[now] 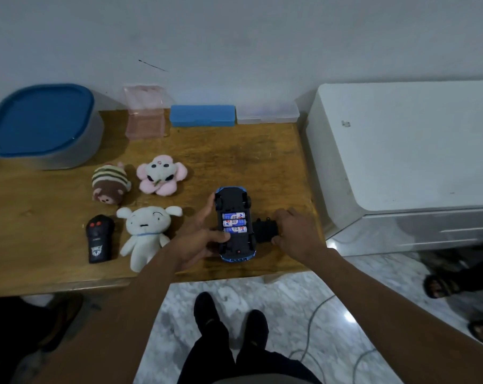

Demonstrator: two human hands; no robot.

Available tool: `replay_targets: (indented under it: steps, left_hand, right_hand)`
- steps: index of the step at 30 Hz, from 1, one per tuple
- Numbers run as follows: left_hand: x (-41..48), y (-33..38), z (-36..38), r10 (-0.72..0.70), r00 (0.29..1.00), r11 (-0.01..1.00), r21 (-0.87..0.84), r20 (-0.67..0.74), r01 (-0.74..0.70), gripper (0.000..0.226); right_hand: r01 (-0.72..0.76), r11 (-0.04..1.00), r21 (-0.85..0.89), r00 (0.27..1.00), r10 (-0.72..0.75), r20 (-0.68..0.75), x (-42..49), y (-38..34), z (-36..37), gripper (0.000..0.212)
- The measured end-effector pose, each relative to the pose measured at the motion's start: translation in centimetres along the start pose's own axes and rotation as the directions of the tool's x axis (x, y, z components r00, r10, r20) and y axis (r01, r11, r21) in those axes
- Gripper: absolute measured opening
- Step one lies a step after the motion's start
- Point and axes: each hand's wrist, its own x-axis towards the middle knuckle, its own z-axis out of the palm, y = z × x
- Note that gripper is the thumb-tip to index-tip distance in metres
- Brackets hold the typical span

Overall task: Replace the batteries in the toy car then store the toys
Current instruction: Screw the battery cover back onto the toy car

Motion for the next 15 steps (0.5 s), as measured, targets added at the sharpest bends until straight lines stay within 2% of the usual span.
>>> replay_targets:
  steps: [4, 8, 12, 15]
  left_hand:
    - [-0.5, -0.4, 0.7, 0.015, 1.000, 1.000, -0.011, -0.001, -0.015, 0.097]
    - [-0.8, -0.7, 0.8, 0.005, 1.000, 0.999, -0.038, 0.003, -0.005, 0.097]
    - [-0.9, -1.0, 0.6, 0.014, 1.000, 0.999, -0.044, 0.007, -0.014, 0.097]
    - [-0.9, -0.9, 0.6, 0.013, 1.000, 0.999, -0.051, 0.011, -0.012, 0.097]
  right_hand:
    - [0.005, 1.000, -0.017, 1.000, -0.005, 0.014, -0.2, 0.2, -0.3, 0.050]
    - [-0.020, 0.998, 0.055, 0.999, 0.017, 0.047, 0.1, 0.2, -0.8, 0.050]
    - [-0.110, 0.961, 0.253, 0.994, 0.105, 0.034, 0.1, 0.2, -0.7, 0.033]
    - [-0.178, 0.862, 0.474, 0.980, 0.199, 0.006, 0.0, 0.2, -1.1, 0.012]
